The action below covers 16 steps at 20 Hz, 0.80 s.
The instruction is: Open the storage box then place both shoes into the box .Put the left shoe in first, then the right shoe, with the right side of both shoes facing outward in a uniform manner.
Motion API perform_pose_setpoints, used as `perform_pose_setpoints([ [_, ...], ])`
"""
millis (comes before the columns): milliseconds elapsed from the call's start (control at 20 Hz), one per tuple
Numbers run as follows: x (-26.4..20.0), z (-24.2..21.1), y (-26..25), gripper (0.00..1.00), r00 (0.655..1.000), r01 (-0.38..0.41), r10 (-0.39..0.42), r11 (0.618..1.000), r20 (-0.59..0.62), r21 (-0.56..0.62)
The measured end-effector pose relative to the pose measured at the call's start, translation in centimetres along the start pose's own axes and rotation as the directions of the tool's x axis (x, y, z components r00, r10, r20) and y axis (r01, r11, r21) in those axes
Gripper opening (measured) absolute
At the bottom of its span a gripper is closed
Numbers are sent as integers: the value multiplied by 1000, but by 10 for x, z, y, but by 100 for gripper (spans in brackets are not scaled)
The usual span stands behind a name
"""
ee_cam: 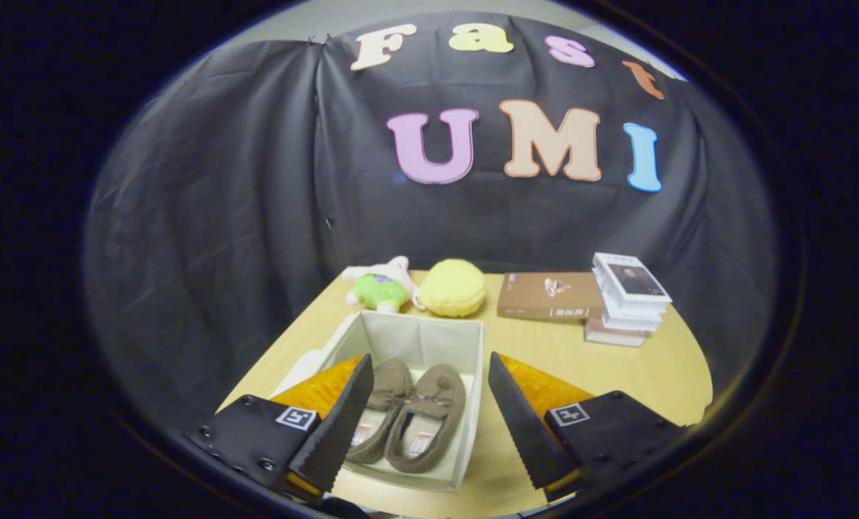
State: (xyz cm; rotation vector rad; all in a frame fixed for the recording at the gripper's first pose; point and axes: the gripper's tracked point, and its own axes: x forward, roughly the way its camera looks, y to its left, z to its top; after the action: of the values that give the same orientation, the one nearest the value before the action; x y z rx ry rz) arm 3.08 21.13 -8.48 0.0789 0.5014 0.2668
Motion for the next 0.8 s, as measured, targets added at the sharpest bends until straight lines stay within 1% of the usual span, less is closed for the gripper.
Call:
perform_pose_setpoints([
  [100, -15, 17, -20, 100, 998, -5, 4, 1000, 64, 14],
  [250, -39, 34, -58, 100, 990, 9, -13, 1000, 143, 22],
  [550, -76, 35, -152, 100, 970, 128, -128, 992, 209, 13],
  [700, -95, 32, -191, 100, 950, 193, -186, 981, 249, -4],
  [800, -105, 31, -213, 100, 936, 226, -219, 974, 276, 6],
])
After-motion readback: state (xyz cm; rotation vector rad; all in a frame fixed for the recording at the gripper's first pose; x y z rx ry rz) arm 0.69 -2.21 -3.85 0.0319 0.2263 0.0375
